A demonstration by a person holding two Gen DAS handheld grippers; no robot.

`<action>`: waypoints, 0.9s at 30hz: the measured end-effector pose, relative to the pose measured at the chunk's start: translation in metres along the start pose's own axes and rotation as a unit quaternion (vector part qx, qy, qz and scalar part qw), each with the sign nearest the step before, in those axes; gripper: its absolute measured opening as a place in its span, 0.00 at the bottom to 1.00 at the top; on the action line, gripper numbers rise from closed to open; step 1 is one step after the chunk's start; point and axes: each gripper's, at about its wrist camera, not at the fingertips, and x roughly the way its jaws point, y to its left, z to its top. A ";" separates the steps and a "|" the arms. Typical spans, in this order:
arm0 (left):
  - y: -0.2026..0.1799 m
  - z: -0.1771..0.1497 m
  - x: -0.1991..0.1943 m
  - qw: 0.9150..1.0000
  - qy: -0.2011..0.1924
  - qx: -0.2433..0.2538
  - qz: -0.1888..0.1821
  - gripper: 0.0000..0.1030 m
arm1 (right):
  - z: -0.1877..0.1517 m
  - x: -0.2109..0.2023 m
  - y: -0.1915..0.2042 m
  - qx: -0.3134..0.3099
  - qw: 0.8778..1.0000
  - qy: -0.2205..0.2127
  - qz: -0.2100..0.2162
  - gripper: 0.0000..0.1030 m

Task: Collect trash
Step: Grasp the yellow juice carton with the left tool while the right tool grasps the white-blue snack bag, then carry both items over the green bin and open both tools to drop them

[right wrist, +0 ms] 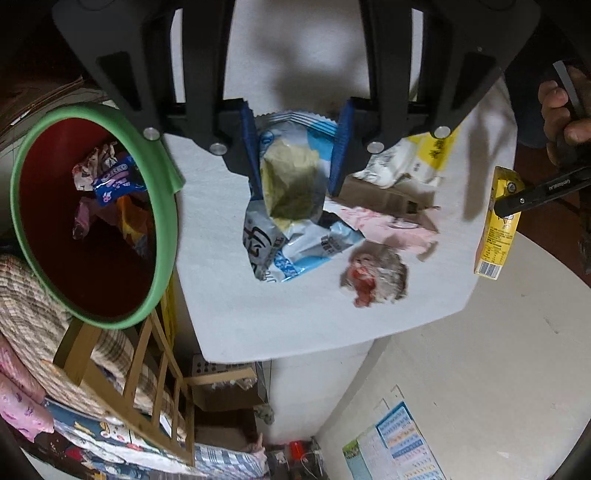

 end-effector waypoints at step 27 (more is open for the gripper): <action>-0.165 0.011 -0.049 0.985 -0.042 0.146 -0.078 0.64 | 0.006 -0.095 -0.063 0.055 0.995 -0.084 -0.021 0.33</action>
